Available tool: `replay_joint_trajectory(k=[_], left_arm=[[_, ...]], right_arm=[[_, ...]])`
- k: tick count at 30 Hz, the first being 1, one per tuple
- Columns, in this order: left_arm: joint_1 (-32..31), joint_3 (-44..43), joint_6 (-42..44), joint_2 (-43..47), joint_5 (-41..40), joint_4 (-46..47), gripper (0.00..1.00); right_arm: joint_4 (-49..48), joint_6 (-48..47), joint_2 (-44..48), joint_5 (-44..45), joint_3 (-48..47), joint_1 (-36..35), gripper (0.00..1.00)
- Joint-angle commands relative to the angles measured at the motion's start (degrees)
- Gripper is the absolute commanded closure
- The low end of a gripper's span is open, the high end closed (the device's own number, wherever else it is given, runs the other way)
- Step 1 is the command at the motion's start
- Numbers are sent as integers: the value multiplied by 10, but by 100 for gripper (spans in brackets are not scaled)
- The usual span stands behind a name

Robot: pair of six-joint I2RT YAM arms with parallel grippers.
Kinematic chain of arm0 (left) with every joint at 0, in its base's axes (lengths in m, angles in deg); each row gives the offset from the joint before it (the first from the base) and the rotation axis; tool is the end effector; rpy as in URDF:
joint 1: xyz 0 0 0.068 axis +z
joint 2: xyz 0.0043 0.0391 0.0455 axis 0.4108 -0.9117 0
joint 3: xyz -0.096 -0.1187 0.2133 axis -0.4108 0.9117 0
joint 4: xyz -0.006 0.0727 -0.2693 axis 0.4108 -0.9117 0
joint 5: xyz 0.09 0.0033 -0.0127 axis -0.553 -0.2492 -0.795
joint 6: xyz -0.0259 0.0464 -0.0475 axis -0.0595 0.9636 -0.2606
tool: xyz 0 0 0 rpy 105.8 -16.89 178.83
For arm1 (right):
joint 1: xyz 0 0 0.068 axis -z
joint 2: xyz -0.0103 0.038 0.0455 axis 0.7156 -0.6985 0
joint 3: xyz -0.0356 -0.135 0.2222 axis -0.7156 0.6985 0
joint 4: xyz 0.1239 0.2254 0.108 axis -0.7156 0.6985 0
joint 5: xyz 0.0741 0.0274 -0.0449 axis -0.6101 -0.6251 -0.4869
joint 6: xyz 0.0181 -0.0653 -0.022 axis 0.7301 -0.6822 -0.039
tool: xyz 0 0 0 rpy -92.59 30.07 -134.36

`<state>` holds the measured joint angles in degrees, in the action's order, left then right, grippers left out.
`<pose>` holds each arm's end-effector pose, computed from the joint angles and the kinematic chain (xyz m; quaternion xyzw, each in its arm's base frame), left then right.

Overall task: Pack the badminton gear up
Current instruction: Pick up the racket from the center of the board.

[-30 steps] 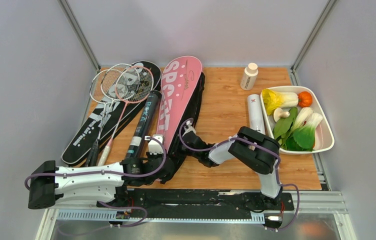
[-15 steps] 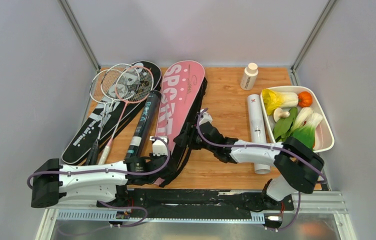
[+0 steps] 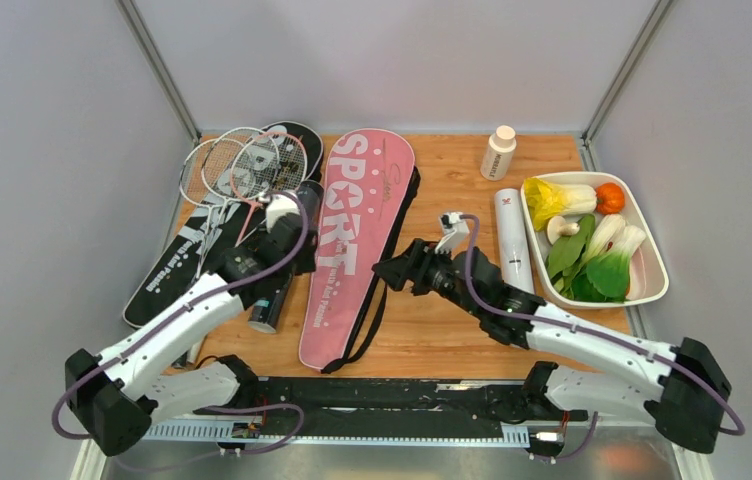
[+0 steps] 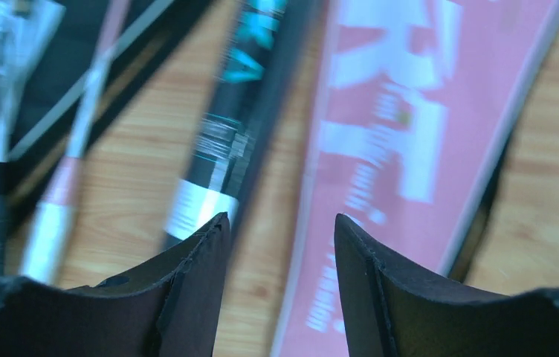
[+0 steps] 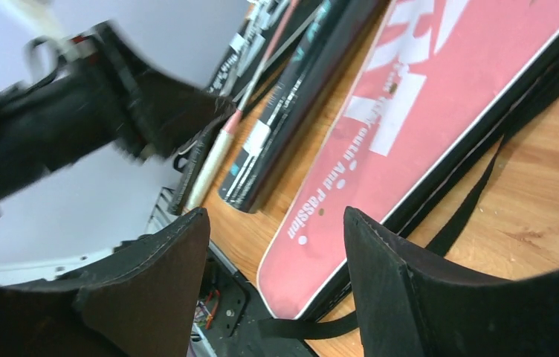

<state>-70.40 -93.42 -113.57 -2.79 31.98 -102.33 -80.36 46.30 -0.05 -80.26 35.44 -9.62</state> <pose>0.1918 -0.1543 0.2673 -0.0547 0.9029 -0.0397 0.4246 0.1712 0.2345 0.2434 -0.0186 0.7977 0.4373 0.4148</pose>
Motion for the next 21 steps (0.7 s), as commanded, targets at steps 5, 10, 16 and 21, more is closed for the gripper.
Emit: replay_joint_trajectory(k=[5,10,16,21], left_arm=[[299,-40,254,-84,37,18,41],[379,-48,343,-216,29,93,45],[413,-70,380,-315,52,106,49],[444,-73,394,-341,55,120,49]], right_arm=[[18,-60,180,37,42,-1,30],[28,-96,230,42,43,0,30],[29,-111,236,36,36,0,30],[16,-110,221,26,45,0,29]])
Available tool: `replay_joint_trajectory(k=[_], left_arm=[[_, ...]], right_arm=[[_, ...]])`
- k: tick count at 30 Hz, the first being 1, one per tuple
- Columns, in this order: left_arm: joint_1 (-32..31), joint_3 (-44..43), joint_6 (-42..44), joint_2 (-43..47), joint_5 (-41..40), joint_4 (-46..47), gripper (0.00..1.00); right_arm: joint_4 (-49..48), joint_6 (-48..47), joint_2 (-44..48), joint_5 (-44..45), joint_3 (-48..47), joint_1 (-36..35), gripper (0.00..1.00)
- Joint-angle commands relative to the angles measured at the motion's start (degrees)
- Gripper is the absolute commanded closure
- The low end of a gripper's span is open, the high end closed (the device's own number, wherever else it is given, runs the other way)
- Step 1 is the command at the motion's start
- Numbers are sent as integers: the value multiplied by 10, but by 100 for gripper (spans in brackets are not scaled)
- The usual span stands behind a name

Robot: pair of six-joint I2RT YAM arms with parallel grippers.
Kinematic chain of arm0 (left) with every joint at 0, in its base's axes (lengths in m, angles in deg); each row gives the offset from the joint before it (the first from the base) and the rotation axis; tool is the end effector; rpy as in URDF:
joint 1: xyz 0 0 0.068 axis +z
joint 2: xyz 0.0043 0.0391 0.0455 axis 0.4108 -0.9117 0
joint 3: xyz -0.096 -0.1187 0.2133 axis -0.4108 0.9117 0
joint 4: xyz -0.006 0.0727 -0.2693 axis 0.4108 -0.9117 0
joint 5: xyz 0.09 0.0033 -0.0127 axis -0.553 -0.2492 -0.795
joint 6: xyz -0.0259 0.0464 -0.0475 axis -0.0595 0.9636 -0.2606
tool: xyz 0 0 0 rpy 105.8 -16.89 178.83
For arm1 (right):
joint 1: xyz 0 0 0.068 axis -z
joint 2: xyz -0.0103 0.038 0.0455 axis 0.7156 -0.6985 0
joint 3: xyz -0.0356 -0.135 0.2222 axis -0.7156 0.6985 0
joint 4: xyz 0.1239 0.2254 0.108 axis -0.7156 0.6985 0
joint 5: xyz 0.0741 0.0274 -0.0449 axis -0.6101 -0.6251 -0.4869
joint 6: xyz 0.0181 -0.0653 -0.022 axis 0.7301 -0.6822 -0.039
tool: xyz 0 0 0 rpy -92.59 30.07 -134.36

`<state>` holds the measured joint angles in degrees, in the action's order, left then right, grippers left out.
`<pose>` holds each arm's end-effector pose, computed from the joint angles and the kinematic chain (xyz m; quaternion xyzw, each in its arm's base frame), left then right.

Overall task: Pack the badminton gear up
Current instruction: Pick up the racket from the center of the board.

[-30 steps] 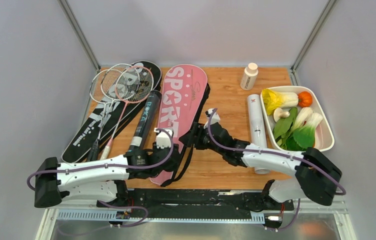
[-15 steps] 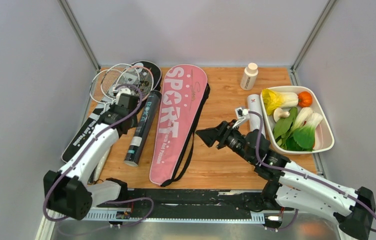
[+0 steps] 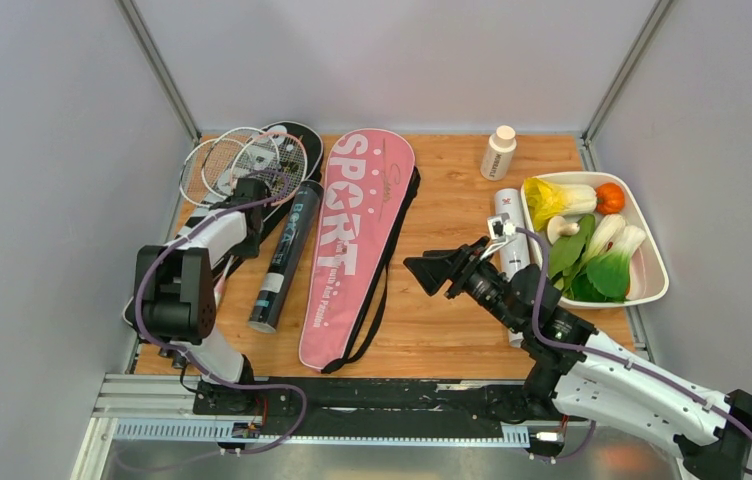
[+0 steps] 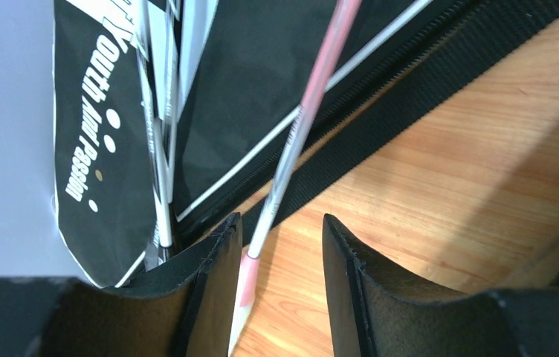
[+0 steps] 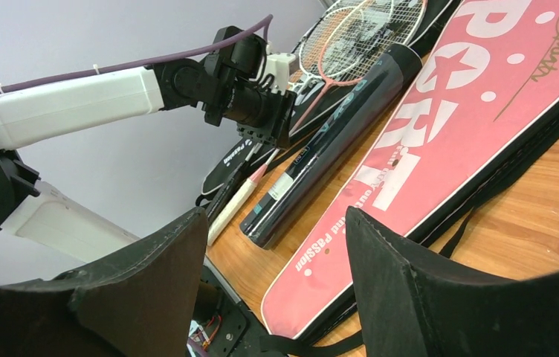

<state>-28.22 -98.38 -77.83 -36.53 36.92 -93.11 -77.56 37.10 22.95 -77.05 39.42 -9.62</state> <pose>0.3334 0.0040 0.1432 -0.0520 0.9538 0.2201 0.1979 0.1347 0.1760 0.3046 -0.0422 0.7045 0.4695 0.5306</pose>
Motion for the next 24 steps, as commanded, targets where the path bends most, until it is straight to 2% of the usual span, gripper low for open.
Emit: replay_joint_trajectory(k=[1,12,15,20,24], left_arm=[[24,-24,39,-12,6,29,49],[51,-26,40,-60,32,41,59],[51,-25,40,-64,35,41,70],[51,-39,32,-43,55,11,98],[51,-68,9,8,89,-37,100]], right_arm=[[-14,-19,-14,-7,7,0,29],[-21,-22,-27,4,-3,1,28],[-22,-17,-28,8,-5,1,28],[-24,2,-32,7,-4,0,28],[-26,27,-48,20,-1,1,28]])
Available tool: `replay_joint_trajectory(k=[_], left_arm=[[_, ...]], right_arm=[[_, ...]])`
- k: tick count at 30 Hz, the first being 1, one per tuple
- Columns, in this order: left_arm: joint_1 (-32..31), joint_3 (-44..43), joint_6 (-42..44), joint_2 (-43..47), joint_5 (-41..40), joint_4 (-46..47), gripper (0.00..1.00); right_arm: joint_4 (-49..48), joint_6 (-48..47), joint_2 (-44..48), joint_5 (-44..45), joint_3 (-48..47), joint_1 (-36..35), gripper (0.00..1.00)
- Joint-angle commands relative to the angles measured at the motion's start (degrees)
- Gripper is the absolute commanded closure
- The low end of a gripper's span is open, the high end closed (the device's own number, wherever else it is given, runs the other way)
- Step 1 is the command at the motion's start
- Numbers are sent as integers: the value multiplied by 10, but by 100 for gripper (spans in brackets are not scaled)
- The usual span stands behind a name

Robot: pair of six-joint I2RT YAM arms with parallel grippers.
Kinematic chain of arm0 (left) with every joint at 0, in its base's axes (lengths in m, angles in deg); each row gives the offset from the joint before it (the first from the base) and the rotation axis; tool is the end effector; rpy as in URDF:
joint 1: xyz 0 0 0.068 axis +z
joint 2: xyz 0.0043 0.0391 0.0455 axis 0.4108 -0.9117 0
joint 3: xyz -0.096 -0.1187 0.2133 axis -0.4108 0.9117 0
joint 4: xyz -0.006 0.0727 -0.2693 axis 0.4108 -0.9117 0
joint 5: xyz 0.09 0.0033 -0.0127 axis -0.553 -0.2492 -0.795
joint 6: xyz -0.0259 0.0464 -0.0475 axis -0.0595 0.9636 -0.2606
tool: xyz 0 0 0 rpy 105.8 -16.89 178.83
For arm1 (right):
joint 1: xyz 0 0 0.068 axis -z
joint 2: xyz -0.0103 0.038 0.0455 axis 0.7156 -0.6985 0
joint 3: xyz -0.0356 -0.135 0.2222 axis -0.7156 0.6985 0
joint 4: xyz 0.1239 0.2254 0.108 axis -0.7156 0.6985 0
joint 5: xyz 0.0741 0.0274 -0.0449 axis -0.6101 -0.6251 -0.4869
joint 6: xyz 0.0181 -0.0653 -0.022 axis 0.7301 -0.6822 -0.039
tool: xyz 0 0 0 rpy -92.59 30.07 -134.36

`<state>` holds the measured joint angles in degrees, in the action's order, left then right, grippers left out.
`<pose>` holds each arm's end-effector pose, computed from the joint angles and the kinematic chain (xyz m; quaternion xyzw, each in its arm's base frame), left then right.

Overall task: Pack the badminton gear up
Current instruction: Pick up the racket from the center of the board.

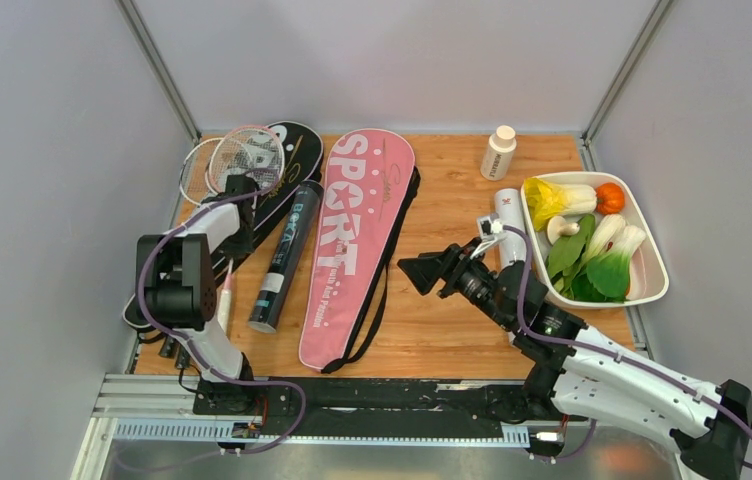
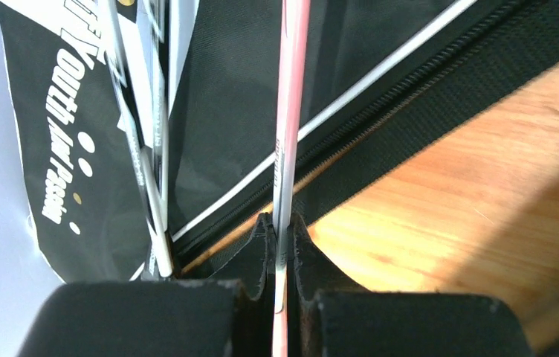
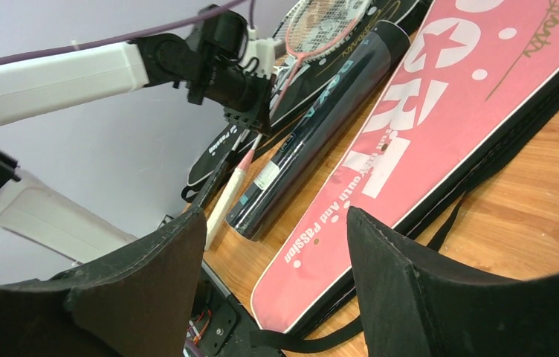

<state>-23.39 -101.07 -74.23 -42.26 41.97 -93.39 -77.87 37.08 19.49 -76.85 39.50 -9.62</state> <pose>0.3449 0.0276 0.1226 -0.0489 0.9677 0.1929 0.1548 0.1412 0.1851 0.2922 -0.0459 0.7237 0.4526 0.5190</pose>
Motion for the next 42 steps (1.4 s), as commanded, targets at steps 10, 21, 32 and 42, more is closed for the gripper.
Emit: replay_joint_trajectory(k=[10,21,32,42], left_arm=[[-41,-143,-80,202,125,-106,100],[-334,-73,-267,318,174,-58,100],[-422,17,-414,355,150,39,100],[-448,-34,-485,277,119,19,100]], right_arm=[[-32,85,-111,22,-37,14,28],[-146,81,-141,13,-44,44,27],[-249,120,-191,-45,34,-8,32],[-184,49,-305,28,-33,-110,28]])
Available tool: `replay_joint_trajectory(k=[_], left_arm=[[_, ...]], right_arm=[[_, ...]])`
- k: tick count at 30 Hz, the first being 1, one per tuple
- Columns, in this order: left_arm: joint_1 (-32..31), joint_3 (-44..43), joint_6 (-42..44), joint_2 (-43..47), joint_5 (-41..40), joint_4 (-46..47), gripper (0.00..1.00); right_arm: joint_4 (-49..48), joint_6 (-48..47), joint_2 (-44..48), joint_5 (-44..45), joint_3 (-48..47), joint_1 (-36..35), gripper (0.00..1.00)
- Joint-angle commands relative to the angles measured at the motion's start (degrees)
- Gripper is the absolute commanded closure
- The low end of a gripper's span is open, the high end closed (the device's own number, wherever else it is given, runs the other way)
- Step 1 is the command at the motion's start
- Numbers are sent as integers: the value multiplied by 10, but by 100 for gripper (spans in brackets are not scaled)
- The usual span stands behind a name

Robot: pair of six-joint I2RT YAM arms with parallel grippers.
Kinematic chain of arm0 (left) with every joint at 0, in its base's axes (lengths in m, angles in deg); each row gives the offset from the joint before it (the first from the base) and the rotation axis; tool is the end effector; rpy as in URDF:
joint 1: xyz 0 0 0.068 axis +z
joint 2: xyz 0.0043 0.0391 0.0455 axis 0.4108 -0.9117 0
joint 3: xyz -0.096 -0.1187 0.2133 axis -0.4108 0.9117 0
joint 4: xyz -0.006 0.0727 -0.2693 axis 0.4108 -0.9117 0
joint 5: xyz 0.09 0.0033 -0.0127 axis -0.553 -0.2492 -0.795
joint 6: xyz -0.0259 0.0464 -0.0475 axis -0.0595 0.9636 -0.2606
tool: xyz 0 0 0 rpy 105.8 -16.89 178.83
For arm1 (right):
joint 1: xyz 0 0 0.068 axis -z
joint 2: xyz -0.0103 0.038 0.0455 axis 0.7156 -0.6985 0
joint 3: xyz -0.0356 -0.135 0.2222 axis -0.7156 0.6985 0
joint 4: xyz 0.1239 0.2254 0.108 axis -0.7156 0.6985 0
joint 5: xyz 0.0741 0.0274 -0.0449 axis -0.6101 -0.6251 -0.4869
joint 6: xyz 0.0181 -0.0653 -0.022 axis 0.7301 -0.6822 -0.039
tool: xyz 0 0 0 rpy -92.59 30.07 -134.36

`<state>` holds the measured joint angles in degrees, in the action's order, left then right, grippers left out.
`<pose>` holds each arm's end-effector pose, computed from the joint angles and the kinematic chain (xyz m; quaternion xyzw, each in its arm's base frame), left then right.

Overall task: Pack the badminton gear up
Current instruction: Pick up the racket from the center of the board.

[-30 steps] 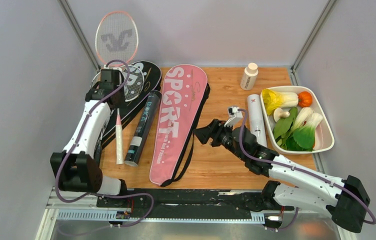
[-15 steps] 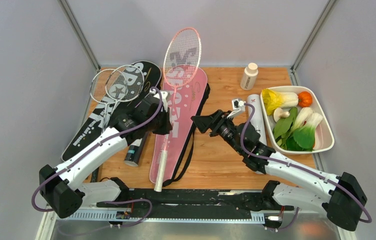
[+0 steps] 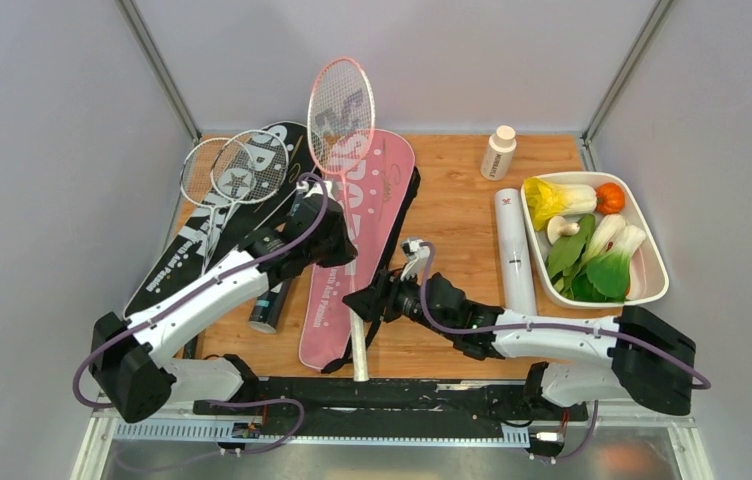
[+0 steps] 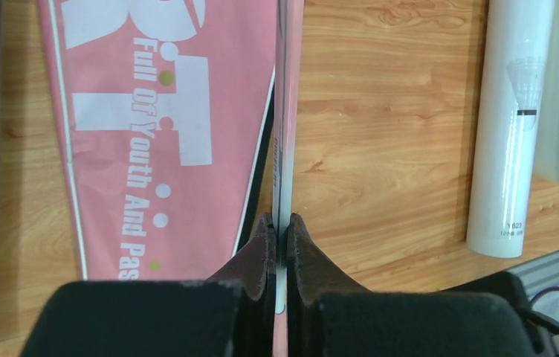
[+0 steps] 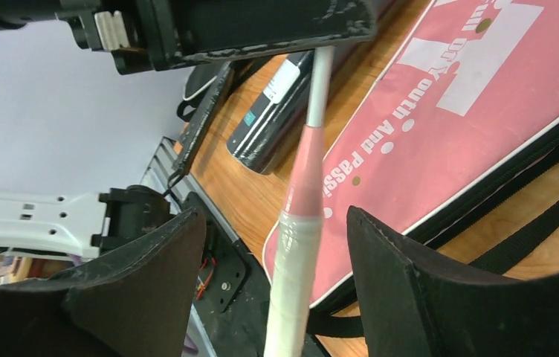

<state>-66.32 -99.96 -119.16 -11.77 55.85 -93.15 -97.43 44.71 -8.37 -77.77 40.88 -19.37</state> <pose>0.2268 -0.1929 0.2771 -0.0637 0.9103 -0.2309 0.3377 0.1372 0.2718 0.2048 -0.0794 0.7758 0.4747 0.4080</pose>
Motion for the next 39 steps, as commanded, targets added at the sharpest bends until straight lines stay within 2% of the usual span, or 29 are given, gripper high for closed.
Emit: replay_joint_trajectory(k=[1,3,6,7,11,13,14,15,17,18,20,21,22,23,24,29,32,35,39], left_arm=[[-23,-51,-36,-31,-24,13,100],[-31,-54,-47,-37,-39,12,100],[-40,-54,-56,-45,-41,12,100],[-42,-55,-60,-46,-41,12,100],[-49,-57,-66,-51,-49,14,100],[-51,-59,-68,-54,-47,14,100],[-51,-61,-68,-56,-46,15,100],[-54,-63,-67,-59,-45,14,100],[-56,-67,-62,-64,-40,13,100],[-56,-70,-53,-65,-36,16,100],[-57,-81,-18,-68,-16,18,87],[-56,-87,-3,-68,-4,16,61],[-56,-102,30,-66,-1,8,48],[-56,-109,46,-60,5,4,31],[-57,-127,77,-57,6,-11,28],[-56,-141,156,-3,37,-57,25],[-57,-75,178,31,73,-38,30],[-61,-8,198,39,55,-31,38],[-87,84,220,18,50,40,40]], right_arm=[[16,-30,-34,42,-50,-14,28],[17,-32,-44,48,-49,-18,31],[28,-27,-48,60,-45,-19,46],[32,-24,-50,62,-44,-19,48],[51,-12,-54,65,-42,-23,41],[57,-6,-58,67,-42,-27,41],[58,-3,-60,68,-42,-29,44],[58,-1,-61,71,-40,-30,56],[48,4,-55,74,-31,-32,90],[42,9,-48,73,-24,-33,100],[36,21,-26,76,-9,-32,100],[36,27,-13,76,-2,-32,100],[36,32,3,76,6,-31,100],[39,37,18,75,13,-30,100],[44,41,36,75,20,-30,100],[89,70,150,79,72,-25,100],[158,99,231,75,94,-25,100],[213,149,326,69,134,-26,100],[308,187,431,84,163,-29,100]])
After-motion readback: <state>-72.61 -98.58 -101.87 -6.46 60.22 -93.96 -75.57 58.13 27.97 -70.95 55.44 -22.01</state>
